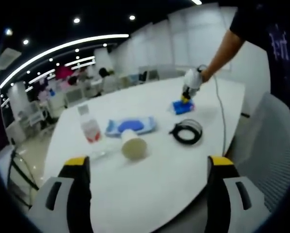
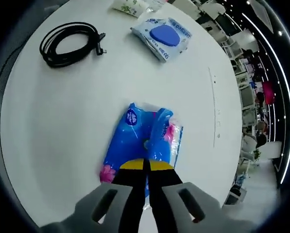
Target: Arrange the tabletop items into an orderly group along one side of the table until the central work area is clear of visible clutter.
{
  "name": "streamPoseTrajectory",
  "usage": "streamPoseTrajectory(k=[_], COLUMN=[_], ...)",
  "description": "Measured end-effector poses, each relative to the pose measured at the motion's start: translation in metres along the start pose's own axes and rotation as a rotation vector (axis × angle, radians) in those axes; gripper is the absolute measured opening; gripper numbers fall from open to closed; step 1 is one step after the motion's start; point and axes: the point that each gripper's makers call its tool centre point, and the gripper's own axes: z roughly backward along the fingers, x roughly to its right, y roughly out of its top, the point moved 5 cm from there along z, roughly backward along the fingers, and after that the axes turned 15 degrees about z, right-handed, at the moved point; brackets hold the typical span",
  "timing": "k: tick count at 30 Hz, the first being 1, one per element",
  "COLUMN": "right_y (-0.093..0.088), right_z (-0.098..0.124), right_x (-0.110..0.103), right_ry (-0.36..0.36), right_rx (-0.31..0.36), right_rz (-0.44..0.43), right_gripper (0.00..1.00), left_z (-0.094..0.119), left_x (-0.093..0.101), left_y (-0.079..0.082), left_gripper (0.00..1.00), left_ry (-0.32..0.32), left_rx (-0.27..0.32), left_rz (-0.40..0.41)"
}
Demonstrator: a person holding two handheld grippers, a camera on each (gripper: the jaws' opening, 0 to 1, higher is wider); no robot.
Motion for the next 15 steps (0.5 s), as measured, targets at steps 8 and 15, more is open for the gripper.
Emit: streamPoseTrajectory(k=[8,15], right_y=[-0.004,0.008], right_z=[0.007,0.018], right_x=[0.009,0.017], right_ry=[-0.058,-0.158], right_rx=[-0.021,0.041], right_rz=[-0.095,-0.366], right_gripper=[0.12,0.29], left_z=[-0.001,-0.001], left_x=[-0.001,-0.003], left_y=[0.000,-0.002], left_gripper=[0.96,0.96], left_ry=[0.000,0.005], left_rx=[-0.010,-0.018], left_rz=[-0.002,-0.010])
